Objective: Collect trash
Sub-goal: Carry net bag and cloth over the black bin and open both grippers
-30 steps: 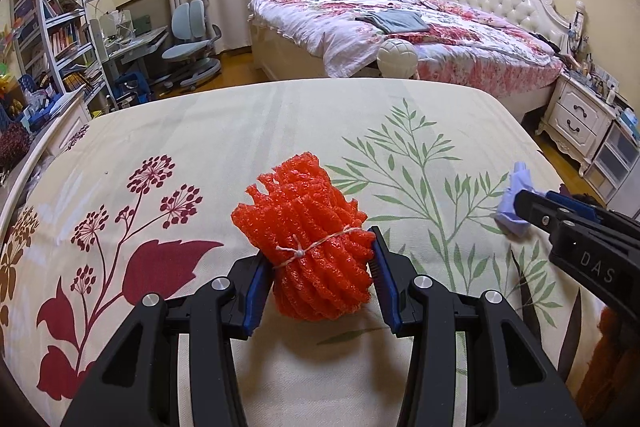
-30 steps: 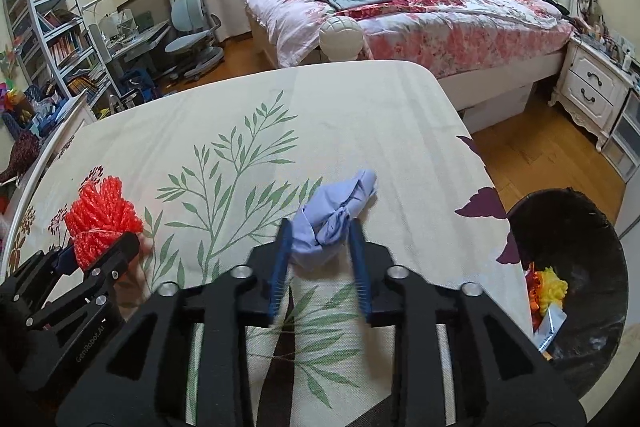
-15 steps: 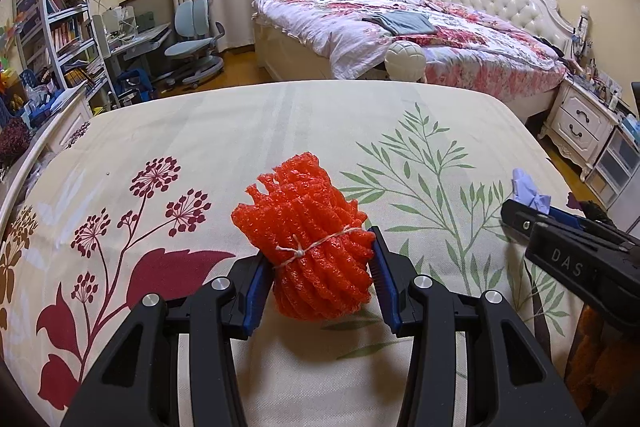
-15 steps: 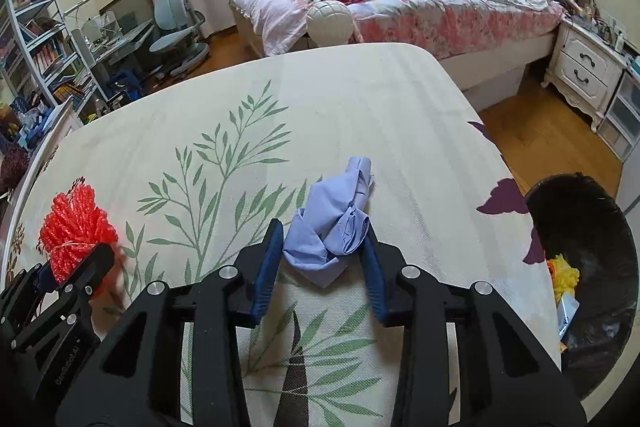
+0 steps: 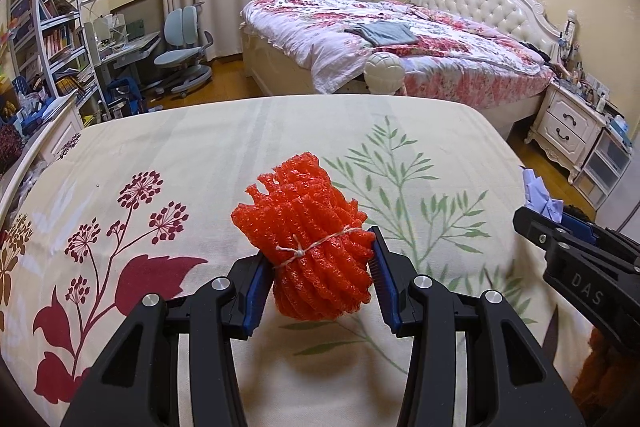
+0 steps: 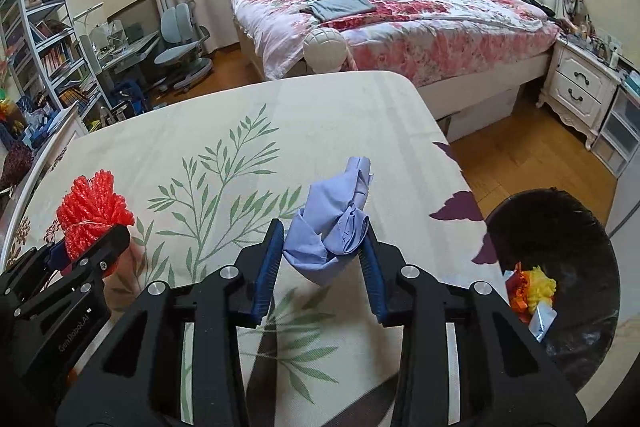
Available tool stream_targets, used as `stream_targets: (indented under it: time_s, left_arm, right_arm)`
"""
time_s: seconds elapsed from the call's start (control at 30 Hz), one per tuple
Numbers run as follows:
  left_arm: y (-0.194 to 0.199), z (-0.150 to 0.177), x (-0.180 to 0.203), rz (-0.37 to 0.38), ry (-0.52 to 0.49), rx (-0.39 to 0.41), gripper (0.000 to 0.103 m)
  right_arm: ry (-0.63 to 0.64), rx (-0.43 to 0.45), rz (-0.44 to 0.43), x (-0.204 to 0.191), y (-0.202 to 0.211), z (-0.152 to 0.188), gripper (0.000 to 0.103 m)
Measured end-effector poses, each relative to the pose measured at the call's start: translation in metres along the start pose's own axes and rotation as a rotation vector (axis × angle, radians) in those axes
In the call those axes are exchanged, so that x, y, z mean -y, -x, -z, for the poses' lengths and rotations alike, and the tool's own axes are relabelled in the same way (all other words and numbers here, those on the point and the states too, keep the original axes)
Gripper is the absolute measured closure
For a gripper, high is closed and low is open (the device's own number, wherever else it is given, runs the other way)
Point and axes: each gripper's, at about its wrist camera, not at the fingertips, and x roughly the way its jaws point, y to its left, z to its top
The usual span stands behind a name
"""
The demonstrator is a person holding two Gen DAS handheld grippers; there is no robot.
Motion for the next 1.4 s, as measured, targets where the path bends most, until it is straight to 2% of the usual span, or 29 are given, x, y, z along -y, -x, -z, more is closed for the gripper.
stream_targets:
  time_s: [0.3, 0.63, 0.93, 1.4]
  left_arm:
    - [0.019, 0.003, 0.044, 0.06, -0.057, 0.024, 0.057]
    - [0.034, 0.005, 0.113, 0.155, -0.147, 0.05, 0.057]
    - [0.027, 0.013, 0.177, 0.226, -0.229, 0.048, 0.057]
    - [0.001, 0.013, 0.235, 0.247, -0.323, 0.04, 0.056]
  right_arm:
    - [-0.017, 0.046, 0.057, 0.042, 0.039, 0.016, 0.066]
    - [-0.069, 0.087, 0.158, 0.102, 0.066, 0.031, 0.066]
    - [-0.15, 0.077, 0.23, 0.157, 0.069, 0.045, 0.066]
    - [-0.226, 0.048, 0.269, 0.204, 0.057, 0.053, 0.066]
